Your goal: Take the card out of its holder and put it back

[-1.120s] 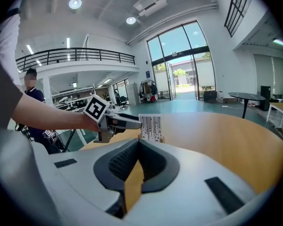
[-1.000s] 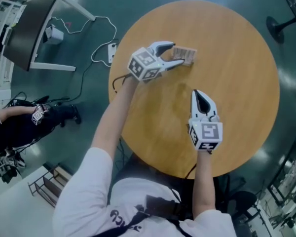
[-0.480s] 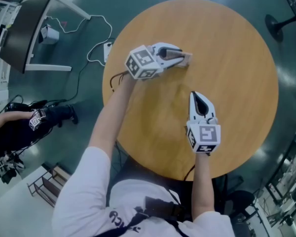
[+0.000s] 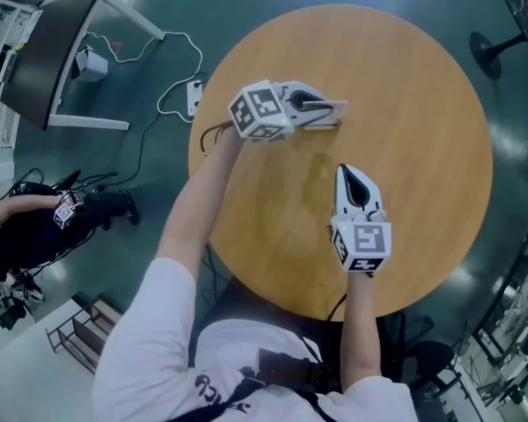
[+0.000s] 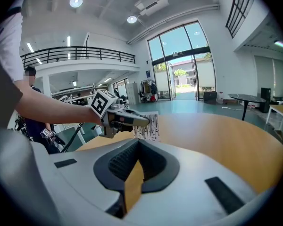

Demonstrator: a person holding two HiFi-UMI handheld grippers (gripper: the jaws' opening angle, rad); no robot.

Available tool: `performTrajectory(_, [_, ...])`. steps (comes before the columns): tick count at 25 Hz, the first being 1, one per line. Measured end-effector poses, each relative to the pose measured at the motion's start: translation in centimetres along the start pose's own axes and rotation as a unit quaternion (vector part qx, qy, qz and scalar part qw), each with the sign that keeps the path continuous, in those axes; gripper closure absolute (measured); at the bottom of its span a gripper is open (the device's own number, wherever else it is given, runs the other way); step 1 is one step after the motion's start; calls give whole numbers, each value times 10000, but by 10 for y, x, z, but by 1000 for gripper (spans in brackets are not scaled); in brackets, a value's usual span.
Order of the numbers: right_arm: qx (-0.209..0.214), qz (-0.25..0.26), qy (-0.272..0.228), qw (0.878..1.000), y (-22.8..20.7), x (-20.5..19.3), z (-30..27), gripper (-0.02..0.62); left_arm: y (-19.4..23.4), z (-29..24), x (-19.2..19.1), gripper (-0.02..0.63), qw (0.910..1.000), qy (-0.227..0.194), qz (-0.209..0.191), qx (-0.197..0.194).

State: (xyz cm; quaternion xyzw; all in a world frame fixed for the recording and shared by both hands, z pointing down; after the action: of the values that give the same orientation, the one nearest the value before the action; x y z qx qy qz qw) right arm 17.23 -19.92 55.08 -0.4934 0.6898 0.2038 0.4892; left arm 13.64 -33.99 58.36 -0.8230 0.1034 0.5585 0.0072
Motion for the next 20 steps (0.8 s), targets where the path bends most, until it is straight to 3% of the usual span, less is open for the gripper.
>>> performTrajectory(10, [-345,30,-241,9991,15,16,22,574,-17,30,49,583,9987,-97,-494,-91])
performTrajectory(16, [-566,-40,-640,9963,25,38,36,574,-26,66,75,583,9964,-185,-587,581])
performTrajectory(20, [-677,-119,-864,9939,37,48,45,574,-47,95,83,583,9918,-356,-412,1157])
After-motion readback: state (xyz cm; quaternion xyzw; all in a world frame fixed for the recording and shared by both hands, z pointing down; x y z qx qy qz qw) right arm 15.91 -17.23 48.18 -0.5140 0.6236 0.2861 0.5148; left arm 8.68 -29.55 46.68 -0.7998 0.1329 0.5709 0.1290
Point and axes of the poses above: the fingertips, and each gripper's own axes: z backward along the fingers, y to its left, x out of its top, the point moved 2 cm from there along z, backward along the fingers, and after that the axes turned 7 degrees about x, right-handed, at the moved point
